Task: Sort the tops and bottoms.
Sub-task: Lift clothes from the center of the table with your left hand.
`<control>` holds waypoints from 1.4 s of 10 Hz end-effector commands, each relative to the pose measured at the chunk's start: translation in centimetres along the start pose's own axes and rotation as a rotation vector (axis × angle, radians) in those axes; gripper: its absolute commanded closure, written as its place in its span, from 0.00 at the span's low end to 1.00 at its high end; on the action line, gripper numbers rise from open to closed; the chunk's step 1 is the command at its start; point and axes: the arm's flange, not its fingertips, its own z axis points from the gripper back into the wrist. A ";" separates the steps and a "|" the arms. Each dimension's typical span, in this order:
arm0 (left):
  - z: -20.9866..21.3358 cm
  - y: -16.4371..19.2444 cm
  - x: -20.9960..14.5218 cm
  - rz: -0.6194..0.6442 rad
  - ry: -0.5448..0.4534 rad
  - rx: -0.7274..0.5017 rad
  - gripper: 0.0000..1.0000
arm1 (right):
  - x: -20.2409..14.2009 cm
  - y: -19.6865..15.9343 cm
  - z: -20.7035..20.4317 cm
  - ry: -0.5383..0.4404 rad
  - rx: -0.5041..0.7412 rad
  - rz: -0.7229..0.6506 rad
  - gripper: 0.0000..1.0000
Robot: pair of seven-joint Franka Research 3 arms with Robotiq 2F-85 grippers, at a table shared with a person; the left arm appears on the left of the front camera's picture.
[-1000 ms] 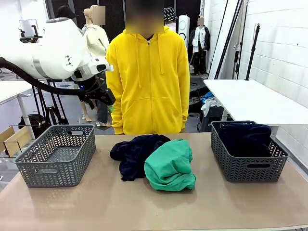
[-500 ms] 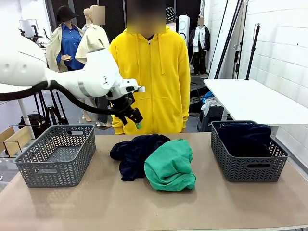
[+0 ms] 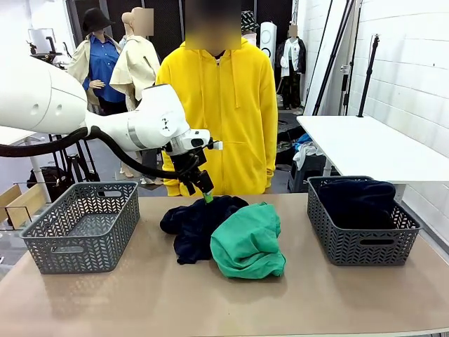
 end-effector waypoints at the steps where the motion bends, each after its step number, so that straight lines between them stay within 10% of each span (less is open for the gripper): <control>1: -0.7 0.2 -0.6 -0.029 0.008 -0.067 0.00 | -0.1 -0.1 -0.1 0.001 0.000 0.013 0.00; 5: -3.5 -0.2 -1.2 -0.047 0.022 -0.055 0.00 | -0.1 -0.1 -0.1 0.001 0.000 0.013 0.00; 10: -3.6 -0.2 -1.5 -0.053 0.034 -0.059 1.00 | -0.1 -0.1 -0.1 0.001 0.000 0.013 0.00; 14: -3.6 -0.1 -1.6 -0.038 0.036 -0.085 1.00 | -0.1 -0.1 -0.1 0.001 0.000 0.013 0.00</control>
